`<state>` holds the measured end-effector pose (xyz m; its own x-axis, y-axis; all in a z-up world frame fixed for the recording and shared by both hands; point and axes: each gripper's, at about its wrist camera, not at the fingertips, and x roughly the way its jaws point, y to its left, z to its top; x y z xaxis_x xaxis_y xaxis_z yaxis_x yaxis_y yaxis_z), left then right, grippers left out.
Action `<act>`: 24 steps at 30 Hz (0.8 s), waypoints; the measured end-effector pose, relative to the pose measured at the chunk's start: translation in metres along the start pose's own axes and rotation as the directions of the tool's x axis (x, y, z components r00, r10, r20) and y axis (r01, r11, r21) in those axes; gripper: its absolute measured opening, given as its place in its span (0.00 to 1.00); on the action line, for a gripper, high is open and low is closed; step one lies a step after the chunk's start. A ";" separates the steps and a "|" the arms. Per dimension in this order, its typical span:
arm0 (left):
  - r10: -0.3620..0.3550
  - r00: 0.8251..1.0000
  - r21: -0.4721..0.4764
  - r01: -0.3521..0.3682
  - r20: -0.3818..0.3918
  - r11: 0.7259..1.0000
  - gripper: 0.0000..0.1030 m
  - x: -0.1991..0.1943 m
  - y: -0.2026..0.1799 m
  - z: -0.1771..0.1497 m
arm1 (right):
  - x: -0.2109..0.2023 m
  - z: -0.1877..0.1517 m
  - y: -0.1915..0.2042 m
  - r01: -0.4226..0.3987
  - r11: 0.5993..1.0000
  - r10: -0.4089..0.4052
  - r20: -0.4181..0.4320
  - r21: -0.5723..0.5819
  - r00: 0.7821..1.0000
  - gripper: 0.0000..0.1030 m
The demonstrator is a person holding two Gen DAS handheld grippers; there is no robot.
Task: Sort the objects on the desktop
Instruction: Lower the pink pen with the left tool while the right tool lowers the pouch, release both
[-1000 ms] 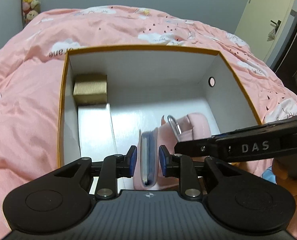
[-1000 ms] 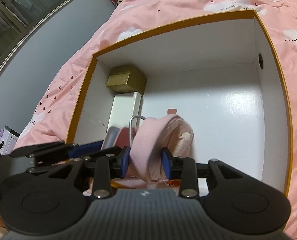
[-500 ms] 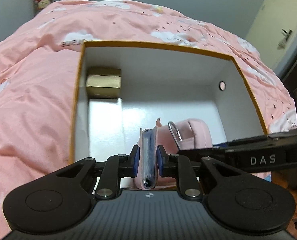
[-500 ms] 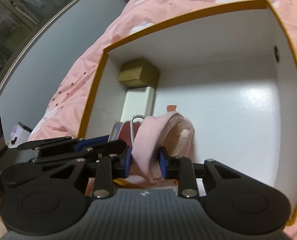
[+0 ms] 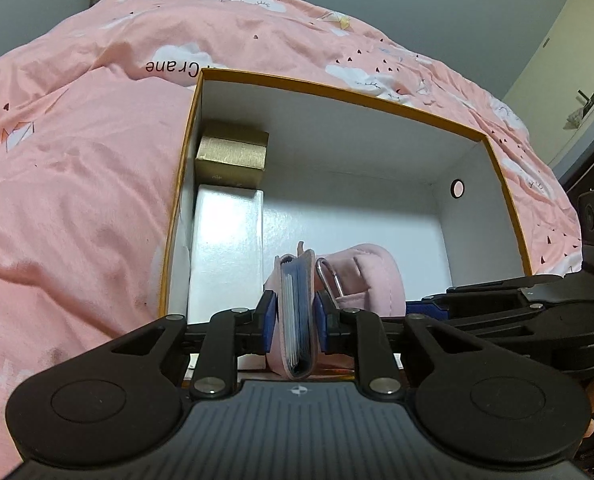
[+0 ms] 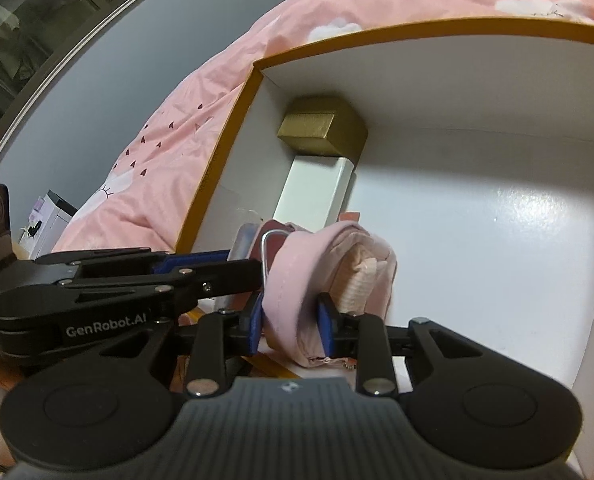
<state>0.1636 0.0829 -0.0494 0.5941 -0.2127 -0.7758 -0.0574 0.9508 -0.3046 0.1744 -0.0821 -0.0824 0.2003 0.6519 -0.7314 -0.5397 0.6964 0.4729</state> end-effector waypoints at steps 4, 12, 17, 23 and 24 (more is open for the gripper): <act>-0.041 0.999 -0.027 0.042 0.009 0.999 0.22 -0.005 0.004 0.000 | -0.004 -0.003 -0.001 -0.004 1.000 0.004 0.014 0.000 1.000 0.35; -0.048 0.998 -0.013 0.049 0.041 0.999 0.22 -0.016 0.005 -0.001 | -0.019 -0.012 0.007 0.018 0.999 -0.016 0.064 -0.031 0.998 0.48; -0.023 0.999 0.009 0.023 0.034 1.000 0.22 -0.012 0.003 -0.002 | -0.036 -0.017 0.003 0.020 1.000 -0.023 0.127 0.024 0.992 0.48; 0.019 0.999 0.070 -0.022 0.040 0.997 0.26 -0.005 -0.006 -0.005 | -0.040 -0.017 0.001 0.040 0.997 -0.050 0.153 0.071 0.987 0.48; 0.024 0.999 0.082 -0.028 0.044 0.996 0.27 -0.005 -0.007 -0.006 | -0.038 -0.016 0.001 0.045 0.996 -0.055 0.151 0.074 0.987 0.48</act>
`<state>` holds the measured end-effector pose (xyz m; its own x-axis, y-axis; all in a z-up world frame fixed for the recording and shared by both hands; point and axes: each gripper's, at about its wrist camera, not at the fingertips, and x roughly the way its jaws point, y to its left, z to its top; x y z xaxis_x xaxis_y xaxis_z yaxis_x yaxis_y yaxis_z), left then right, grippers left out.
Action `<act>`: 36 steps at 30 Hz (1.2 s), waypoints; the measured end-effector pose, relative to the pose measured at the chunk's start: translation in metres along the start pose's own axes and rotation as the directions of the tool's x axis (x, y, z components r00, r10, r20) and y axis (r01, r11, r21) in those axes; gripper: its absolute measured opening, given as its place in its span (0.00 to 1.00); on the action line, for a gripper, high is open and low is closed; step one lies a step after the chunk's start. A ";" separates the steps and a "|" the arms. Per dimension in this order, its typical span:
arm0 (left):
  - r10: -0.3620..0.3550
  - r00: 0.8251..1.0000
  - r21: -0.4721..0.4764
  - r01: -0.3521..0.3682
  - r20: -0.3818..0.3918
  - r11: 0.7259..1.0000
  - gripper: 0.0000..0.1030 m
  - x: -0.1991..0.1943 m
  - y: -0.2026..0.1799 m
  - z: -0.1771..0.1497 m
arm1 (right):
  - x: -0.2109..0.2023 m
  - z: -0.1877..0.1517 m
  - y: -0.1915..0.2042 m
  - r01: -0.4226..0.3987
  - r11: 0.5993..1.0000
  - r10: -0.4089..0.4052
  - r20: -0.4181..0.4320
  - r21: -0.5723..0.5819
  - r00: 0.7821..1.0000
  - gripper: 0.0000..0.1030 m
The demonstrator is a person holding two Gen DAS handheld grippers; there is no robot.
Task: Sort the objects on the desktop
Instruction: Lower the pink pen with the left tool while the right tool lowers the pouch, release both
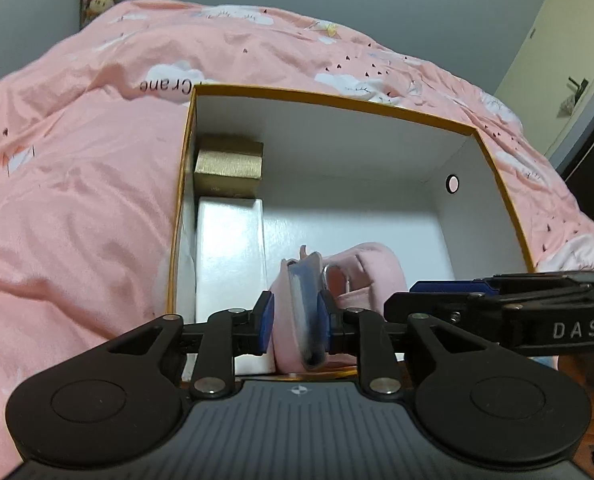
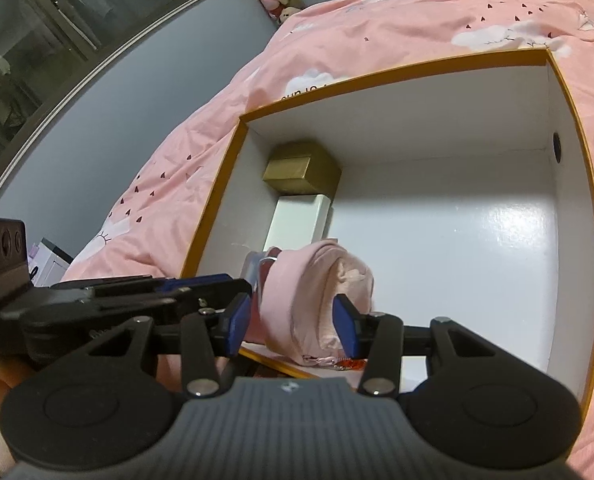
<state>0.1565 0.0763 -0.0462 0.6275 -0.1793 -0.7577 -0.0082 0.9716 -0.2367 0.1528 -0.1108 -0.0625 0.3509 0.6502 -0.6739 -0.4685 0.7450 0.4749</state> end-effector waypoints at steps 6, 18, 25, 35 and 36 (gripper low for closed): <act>0.039 0.999 0.020 -0.039 -0.007 0.999 0.27 -0.002 -0.001 -0.002 | 0.009 -0.002 -0.002 0.017 1.000 -0.017 -0.003 0.015 1.000 0.42; -0.002 1.000 0.000 0.002 -0.012 1.000 0.27 -0.001 0.000 -0.002 | 0.019 -0.002 -0.003 -0.048 0.997 0.050 -0.028 0.066 0.998 0.29; -0.020 1.000 -0.015 0.020 -0.016 1.000 0.27 0.000 0.003 -0.004 | 0.026 -0.005 -0.007 -0.079 0.992 0.083 -0.034 0.099 0.996 0.30; -0.006 0.998 0.042 0.004 0.062 0.999 0.27 -0.021 -0.006 -0.006 | 0.001 -0.013 0.015 0.015 0.998 -0.012 0.054 -0.057 0.998 0.51; -0.004 0.998 0.048 0.001 0.070 0.999 0.27 -0.025 -0.007 -0.006 | -0.003 -0.014 0.017 0.022 0.998 -0.017 0.070 -0.067 0.997 0.53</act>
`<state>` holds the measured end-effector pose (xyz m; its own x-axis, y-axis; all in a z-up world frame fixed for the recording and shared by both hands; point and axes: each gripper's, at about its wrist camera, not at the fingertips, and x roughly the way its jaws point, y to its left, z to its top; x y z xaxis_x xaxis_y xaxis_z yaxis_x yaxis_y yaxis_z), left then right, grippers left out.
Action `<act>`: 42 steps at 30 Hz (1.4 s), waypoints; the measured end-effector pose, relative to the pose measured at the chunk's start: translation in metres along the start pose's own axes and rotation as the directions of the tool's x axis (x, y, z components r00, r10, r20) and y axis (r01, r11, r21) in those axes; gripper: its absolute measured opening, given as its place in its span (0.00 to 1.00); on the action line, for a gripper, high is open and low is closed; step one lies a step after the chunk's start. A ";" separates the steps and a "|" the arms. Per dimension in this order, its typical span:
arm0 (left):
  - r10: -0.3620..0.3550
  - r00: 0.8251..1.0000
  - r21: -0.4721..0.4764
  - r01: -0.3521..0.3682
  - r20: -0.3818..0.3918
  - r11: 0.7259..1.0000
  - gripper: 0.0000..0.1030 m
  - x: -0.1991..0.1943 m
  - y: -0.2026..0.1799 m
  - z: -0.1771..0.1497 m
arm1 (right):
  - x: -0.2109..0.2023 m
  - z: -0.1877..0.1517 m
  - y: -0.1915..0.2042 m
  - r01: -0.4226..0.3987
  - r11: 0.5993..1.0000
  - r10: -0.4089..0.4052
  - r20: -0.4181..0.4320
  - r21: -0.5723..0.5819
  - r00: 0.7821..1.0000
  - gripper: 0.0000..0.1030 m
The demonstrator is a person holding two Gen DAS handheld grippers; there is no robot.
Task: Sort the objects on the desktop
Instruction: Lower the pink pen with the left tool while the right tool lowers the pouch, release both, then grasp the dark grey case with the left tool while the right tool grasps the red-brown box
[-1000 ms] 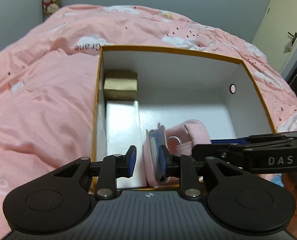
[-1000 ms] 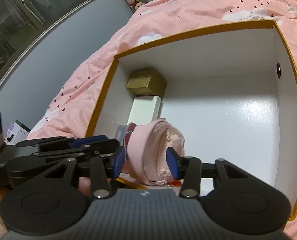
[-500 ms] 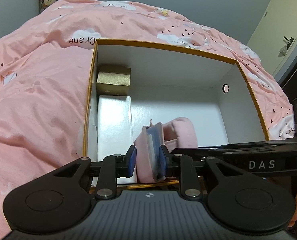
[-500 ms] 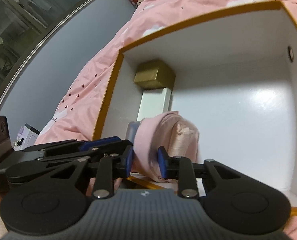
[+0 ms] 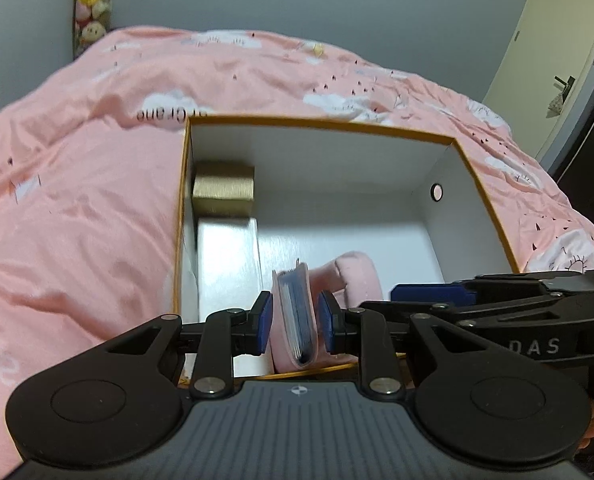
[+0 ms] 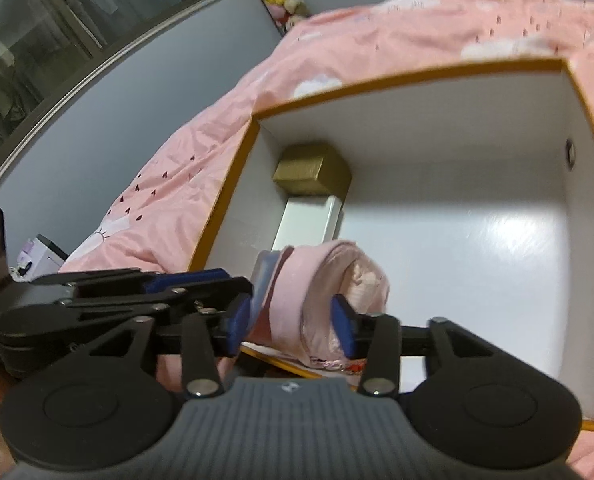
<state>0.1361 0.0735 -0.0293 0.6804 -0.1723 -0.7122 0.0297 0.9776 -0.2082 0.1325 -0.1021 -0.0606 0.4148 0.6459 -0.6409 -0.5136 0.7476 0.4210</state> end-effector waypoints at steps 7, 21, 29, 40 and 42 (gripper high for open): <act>0.001 1.000 0.019 -0.002 0.003 1.000 0.27 -0.026 -0.003 -0.002 | -0.027 -0.018 0.019 0.126 0.990 -0.120 0.079 -0.070 0.990 0.54; -0.012 0.982 -0.069 -0.001 -0.186 0.998 0.27 -0.012 0.016 -0.040 | 0.001 -0.043 0.014 0.027 0.995 -0.012 -0.163 0.092 0.987 0.39; -0.020 0.974 -0.096 -0.002 -0.224 0.995 0.27 0.008 0.024 -0.054 | 0.028 -0.046 0.020 0.048 0.994 -0.026 -0.208 0.101 0.978 0.37; 0.057 0.972 -0.032 -0.067 -0.228 0.997 0.27 0.006 0.025 -0.055 | 0.043 -0.048 0.019 0.039 0.991 -0.008 -0.238 0.127 0.971 0.37; 0.055 0.972 -0.036 -0.065 -0.230 0.997 0.27 0.006 0.026 -0.056 | 0.043 -0.048 0.020 0.047 0.992 -0.017 -0.241 0.118 0.970 0.37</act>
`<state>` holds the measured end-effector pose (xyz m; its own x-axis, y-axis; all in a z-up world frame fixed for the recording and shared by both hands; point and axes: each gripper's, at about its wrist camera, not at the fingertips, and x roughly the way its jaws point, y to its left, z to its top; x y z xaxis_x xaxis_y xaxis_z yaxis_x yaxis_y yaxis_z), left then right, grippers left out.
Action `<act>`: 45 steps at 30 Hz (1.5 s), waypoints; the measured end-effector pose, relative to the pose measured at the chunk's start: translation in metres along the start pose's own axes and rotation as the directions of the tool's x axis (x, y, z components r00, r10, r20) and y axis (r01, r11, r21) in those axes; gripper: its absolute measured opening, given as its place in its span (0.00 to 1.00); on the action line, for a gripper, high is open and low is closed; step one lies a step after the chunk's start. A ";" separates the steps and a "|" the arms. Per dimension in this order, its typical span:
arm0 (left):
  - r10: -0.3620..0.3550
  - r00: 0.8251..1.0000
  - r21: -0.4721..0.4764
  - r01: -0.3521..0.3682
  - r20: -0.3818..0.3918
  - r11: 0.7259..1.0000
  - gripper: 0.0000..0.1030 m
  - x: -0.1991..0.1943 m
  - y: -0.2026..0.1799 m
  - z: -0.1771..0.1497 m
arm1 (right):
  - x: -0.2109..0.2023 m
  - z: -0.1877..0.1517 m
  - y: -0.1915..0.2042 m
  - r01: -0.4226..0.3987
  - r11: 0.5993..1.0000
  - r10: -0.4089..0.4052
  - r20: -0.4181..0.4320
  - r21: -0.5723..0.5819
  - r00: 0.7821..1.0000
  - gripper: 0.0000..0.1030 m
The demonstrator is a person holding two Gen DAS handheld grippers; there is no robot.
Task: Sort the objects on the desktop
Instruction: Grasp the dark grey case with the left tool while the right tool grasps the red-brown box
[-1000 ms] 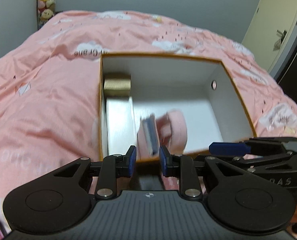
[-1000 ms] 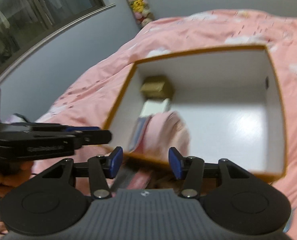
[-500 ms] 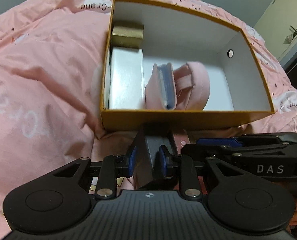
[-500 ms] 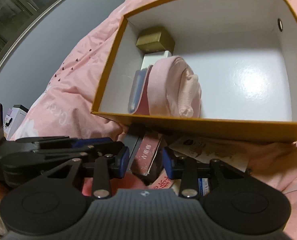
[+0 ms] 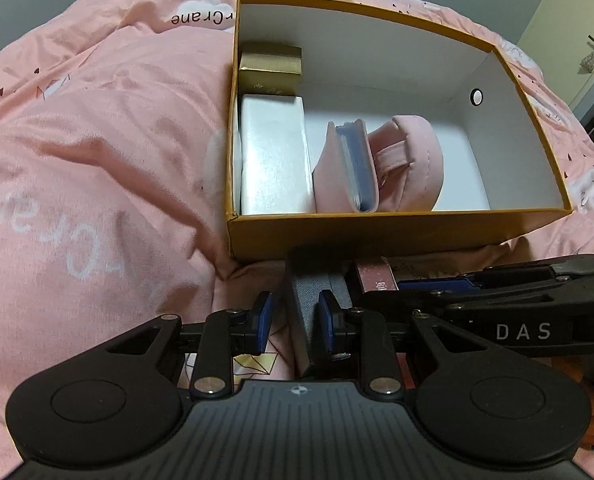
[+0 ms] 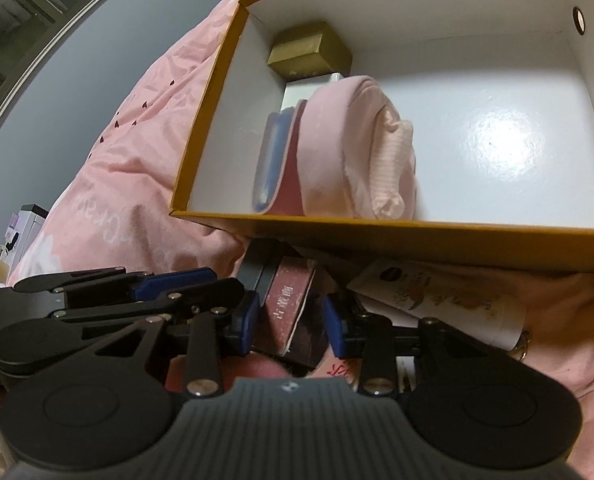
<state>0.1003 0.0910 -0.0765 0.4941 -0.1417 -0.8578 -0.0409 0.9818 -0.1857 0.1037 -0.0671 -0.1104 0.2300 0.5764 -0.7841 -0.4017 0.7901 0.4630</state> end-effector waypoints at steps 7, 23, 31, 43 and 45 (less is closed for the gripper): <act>0.036 0.999 0.015 -0.036 -0.002 0.999 0.27 0.000 -0.002 0.000 | -0.011 -0.004 0.022 0.162 0.973 -0.157 0.045 -0.164 0.987 0.37; 0.089 0.996 -0.002 -0.089 -0.017 0.996 0.27 0.000 0.011 -0.005 | 0.010 0.000 0.021 0.047 0.996 -0.051 -0.050 -0.076 0.997 0.38; 0.071 0.997 -0.014 -0.071 -0.017 0.997 0.27 0.001 0.014 -0.003 | 0.011 -0.002 0.020 0.108 0.989 -0.114 -0.046 -0.105 0.992 0.37; -0.010 0.999 -0.113 0.006 -0.034 0.994 0.27 0.002 0.024 0.004 | 0.024 -0.005 0.020 0.121 0.980 -0.133 -0.070 -0.156 0.989 0.43; -0.035 0.999 -0.141 0.029 -0.038 0.990 0.31 0.003 0.026 0.007 | 0.023 -0.006 0.020 0.119 0.980 -0.131 -0.069 -0.158 0.989 0.43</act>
<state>0.1067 0.1173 -0.0812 0.4614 -0.1805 -0.8686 -0.1484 0.9496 -0.2761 0.0961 -0.0393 -0.1219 0.2190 0.4523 -0.8646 -0.5065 0.8101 0.2955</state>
